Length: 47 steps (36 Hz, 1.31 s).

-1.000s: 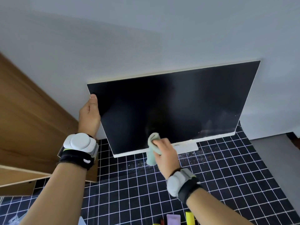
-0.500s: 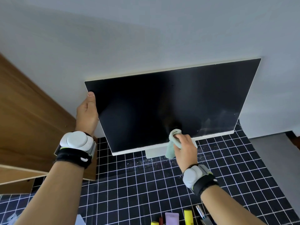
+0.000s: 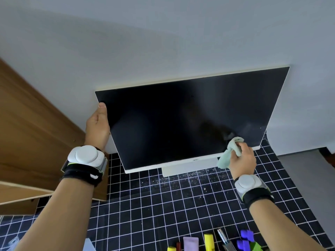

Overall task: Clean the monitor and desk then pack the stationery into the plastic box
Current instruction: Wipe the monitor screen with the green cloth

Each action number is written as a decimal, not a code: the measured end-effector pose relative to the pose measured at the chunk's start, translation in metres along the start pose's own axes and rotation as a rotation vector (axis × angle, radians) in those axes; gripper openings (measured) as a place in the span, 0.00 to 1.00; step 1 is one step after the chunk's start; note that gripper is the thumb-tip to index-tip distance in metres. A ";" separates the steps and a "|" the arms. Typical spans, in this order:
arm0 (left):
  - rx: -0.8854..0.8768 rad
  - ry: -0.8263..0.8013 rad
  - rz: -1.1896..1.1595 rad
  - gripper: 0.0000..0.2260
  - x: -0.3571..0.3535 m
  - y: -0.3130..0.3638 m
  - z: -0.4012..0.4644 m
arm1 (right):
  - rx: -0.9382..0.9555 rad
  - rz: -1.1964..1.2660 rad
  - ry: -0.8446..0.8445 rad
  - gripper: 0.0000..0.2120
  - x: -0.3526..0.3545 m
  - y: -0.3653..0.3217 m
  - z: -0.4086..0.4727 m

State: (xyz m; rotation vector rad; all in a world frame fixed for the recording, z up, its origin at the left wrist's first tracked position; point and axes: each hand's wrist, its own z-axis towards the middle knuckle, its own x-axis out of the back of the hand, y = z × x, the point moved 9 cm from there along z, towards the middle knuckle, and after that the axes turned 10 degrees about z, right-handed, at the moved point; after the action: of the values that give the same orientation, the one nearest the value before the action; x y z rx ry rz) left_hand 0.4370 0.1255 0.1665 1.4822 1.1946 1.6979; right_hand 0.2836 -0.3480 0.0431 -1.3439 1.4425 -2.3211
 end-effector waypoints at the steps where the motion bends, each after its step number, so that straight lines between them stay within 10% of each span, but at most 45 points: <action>1: 0.004 -0.003 -0.003 0.26 0.000 0.000 -0.001 | -0.011 0.021 -0.008 0.12 0.001 0.000 0.000; 15: 0.105 0.044 -0.031 0.31 0.000 -0.007 -0.003 | 0.350 0.126 -0.270 0.15 -0.039 -0.069 -0.046; 39: 0.239 0.168 0.039 0.22 -0.013 0.004 -0.019 | -0.019 -0.102 -0.037 0.14 0.022 0.024 0.032; 47: 0.198 0.157 -0.001 0.34 -0.012 0.002 -0.016 | -0.236 0.176 0.111 0.16 0.062 0.046 0.055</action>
State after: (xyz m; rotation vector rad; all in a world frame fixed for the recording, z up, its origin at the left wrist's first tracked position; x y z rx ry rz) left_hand 0.4244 0.1105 0.1629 1.4830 1.4832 1.7642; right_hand 0.2696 -0.4416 0.0557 -1.0981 1.8371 -2.2002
